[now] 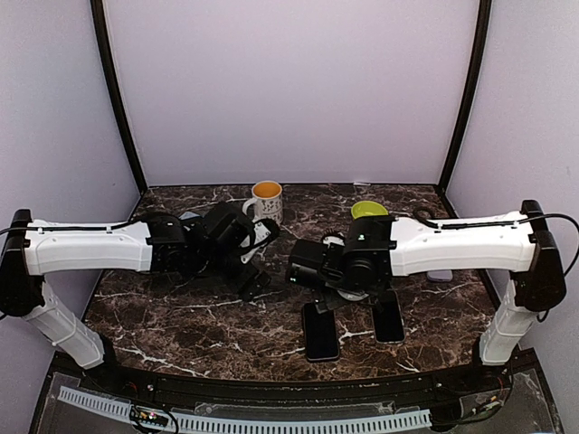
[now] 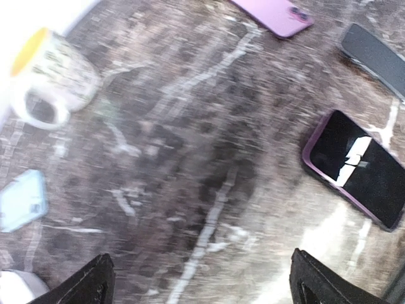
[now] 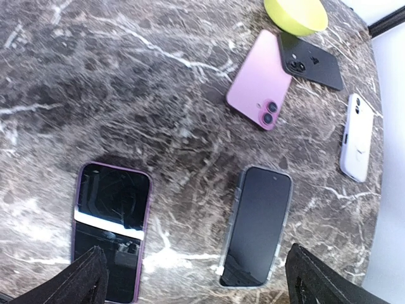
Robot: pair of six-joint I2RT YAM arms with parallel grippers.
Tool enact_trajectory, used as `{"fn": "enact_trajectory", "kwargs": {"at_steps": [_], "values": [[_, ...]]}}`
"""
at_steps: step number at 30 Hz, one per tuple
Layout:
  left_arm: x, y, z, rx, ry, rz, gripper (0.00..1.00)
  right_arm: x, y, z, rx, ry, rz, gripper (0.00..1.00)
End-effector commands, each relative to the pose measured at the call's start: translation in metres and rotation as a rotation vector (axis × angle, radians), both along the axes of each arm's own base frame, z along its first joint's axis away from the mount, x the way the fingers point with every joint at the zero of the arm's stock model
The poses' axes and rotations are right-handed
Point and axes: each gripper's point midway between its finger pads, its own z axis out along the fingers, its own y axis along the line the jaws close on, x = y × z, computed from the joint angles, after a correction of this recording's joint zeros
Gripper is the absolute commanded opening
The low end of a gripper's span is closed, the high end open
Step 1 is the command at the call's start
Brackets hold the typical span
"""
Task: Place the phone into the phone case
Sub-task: Press the phone with the phone case at the bottom right corner of the phone case.
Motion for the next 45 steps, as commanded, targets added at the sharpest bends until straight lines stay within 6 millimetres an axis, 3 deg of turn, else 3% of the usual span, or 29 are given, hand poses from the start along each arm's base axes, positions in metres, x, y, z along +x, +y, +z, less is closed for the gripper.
{"fn": "enact_trajectory", "kwargs": {"at_steps": [1, 3, 7, 14, 22, 28, 34, 45], "values": [[0.042, 0.023, 0.051, 0.087, -0.276, 0.106, 0.99, 0.012, 0.031, 0.028, 0.199, -0.067, 0.005, 0.99], [0.060, 0.028, 0.069, 0.066, -0.321, 0.196, 0.99, 0.013, 0.044, 0.026, 0.275, -0.064, -0.006, 0.99], [0.071, 0.033, 0.074, -0.004, -0.309, 0.295, 0.99, 0.010, 0.055, 0.006, 0.365, -0.029, -0.068, 0.99], [0.055, 0.034, 0.086, -0.174, -0.289, 0.248, 0.99, -0.002, 0.062, -0.042, 0.440, 0.058, -0.153, 0.98], [0.048, 0.034, 0.092, -0.204, -0.283, 0.219, 0.99, -0.025, 0.062, -0.096, 0.353, 0.218, -0.178, 0.98], [0.044, 0.031, 0.097, -0.231, -0.271, 0.196, 0.99, -0.036, 0.058, -0.121, 0.285, 0.272, -0.183, 0.99], [0.041, 0.030, 0.099, -0.241, -0.268, 0.185, 0.99, -0.041, 0.059, -0.131, 0.270, 0.299, -0.176, 0.98], [0.041, 0.030, 0.096, -0.234, -0.272, 0.172, 0.99, -0.056, 0.036, -0.098, 0.374, 0.316, -0.085, 0.96]]}}
